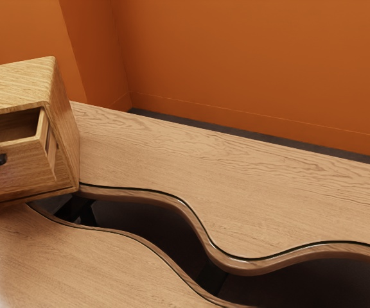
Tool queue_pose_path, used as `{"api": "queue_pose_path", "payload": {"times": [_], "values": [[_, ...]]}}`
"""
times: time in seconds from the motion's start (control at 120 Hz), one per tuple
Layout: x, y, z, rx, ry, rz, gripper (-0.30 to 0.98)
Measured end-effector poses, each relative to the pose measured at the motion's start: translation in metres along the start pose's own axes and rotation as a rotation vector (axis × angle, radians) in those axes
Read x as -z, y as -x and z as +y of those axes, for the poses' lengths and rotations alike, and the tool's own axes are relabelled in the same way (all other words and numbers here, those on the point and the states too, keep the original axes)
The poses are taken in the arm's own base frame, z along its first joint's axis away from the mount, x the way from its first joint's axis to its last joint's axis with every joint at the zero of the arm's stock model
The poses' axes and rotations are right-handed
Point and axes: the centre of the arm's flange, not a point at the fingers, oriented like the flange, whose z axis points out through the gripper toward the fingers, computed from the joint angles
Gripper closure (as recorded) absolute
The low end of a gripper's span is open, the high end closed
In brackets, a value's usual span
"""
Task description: Push the drawer handle with one arm to close the drawer
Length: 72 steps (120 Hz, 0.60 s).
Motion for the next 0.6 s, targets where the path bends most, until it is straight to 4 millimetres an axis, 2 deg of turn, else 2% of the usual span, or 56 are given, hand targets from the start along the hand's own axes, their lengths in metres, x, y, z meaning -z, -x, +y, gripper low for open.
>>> {"api": "queue_pose_path", "payload": {"times": [0.383, 0.6], "values": [[-0.008, -0.044, 0.012, -0.010, 0.009, 0.011, 0.79], [-0.011, -0.066, 0.007, 0.004, 0.010, 0.011, 0.79]]}}
